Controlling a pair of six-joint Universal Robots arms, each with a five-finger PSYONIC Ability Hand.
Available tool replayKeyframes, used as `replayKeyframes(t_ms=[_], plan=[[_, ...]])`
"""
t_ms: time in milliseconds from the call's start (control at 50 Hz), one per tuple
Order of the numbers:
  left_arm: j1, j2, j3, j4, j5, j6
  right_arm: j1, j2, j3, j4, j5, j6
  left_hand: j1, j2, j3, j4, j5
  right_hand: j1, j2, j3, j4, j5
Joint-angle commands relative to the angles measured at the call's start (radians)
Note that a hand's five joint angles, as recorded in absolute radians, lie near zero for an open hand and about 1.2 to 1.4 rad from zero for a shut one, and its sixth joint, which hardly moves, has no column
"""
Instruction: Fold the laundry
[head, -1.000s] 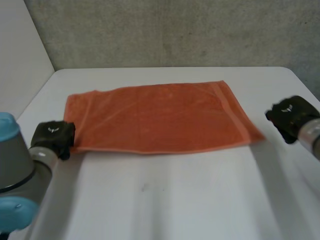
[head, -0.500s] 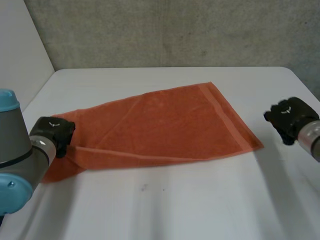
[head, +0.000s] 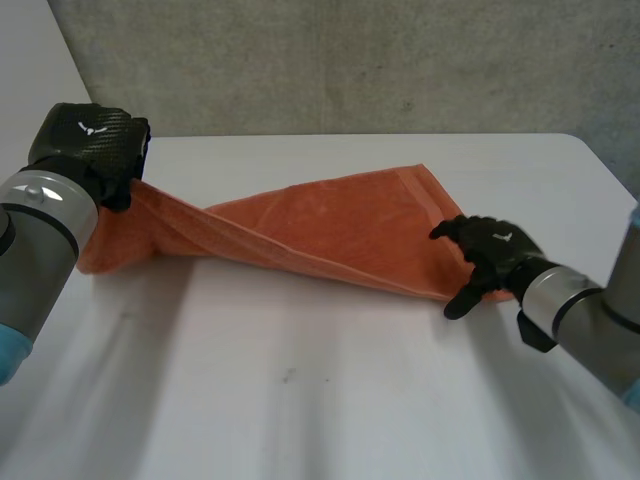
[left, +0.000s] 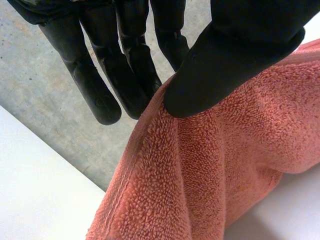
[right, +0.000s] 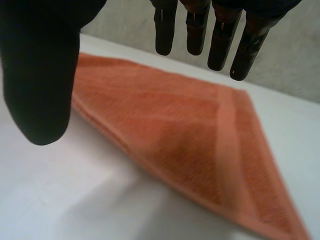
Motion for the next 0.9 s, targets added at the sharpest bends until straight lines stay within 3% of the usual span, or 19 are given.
replayKeyframes(t_ms=[20,180,320,720,820,840,900], plan=[[-0.002,-0.005,0.043,-0.002,-0.001,0.0,0.058,0.151,-0.059,-0.005,0.015,-0.002,0.194,0.178,0.179,0.179,0.182,0.044,0.015,0.035,0.017,0.024],[-0.002,0.003,0.103,-0.002,-0.003,-0.003,0.084,0.292,-0.168,-0.025,0.053,-0.003,0.194,0.178,0.179,0.179,0.182,0.232,0.203,0.223,0.204,0.212],[-0.002,0.003,0.104,-0.01,-0.003,-0.003,0.084,0.344,-0.231,-0.097,0.156,-0.017,0.194,0.178,0.179,0.179,0.182,0.496,0.467,0.487,0.469,0.476],[0.021,-0.003,0.098,-0.016,-0.003,-0.007,0.027,0.376,-0.277,-0.105,0.167,-0.055,0.194,0.178,0.179,0.179,0.182,0.628,0.599,0.619,0.601,0.609],[0.044,-0.003,0.095,-0.016,-0.004,-0.008,-0.011,0.378,-0.283,-0.097,0.162,-0.088,0.194,0.178,0.179,0.179,0.182,0.881,0.852,0.872,0.853,0.861],[0.044,-0.003,0.095,-0.016,-0.004,-0.008,-0.022,0.375,-0.284,-0.094,0.165,-0.091,0.194,0.178,0.179,0.179,0.182,1.131,1.102,1.122,1.103,1.111],[0.056,-0.008,0.089,-0.016,-0.003,-0.01,-0.04,0.358,-0.284,-0.084,0.164,-0.094,0.194,0.178,0.179,0.179,0.182,1.135,1.106,1.126,1.108,1.115]])
